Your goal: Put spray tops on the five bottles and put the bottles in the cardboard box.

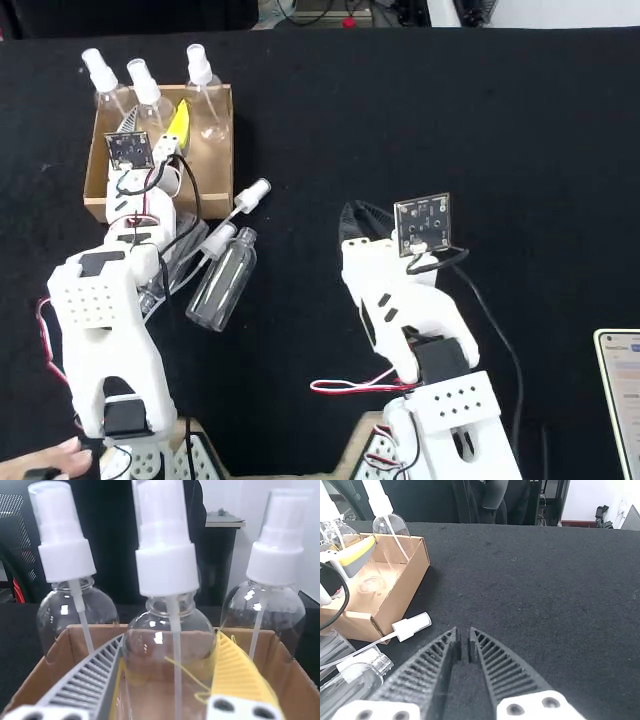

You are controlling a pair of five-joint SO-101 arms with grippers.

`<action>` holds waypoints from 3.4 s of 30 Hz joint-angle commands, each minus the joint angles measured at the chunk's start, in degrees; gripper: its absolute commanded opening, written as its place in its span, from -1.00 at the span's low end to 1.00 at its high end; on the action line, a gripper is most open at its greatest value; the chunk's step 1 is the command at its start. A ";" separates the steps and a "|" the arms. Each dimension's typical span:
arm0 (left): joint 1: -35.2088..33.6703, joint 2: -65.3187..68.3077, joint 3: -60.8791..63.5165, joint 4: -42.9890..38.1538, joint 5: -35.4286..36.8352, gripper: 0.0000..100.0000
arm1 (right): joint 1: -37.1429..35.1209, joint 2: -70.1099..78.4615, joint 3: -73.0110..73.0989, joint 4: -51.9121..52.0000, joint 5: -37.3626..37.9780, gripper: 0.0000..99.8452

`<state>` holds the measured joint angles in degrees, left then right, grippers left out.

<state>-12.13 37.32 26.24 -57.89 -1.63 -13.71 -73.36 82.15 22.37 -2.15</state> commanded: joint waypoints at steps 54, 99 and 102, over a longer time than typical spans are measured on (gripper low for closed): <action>-2.07 -12.57 9.89 1.23 -0.26 -0.41 | 0.79 -1.98 -0.40 -1.85 0.44 -0.93; -2.24 -25.14 17.54 8.79 0.00 -0.41 | 0.79 -1.98 -0.40 -1.85 0.44 -0.93; -1.63 -30.24 21.58 8.79 0.00 -0.41 | 0.79 -1.98 -0.40 -1.85 0.44 -0.93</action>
<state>-13.80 15.08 44.79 -49.45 -1.63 -13.71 -73.36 82.15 22.37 -2.15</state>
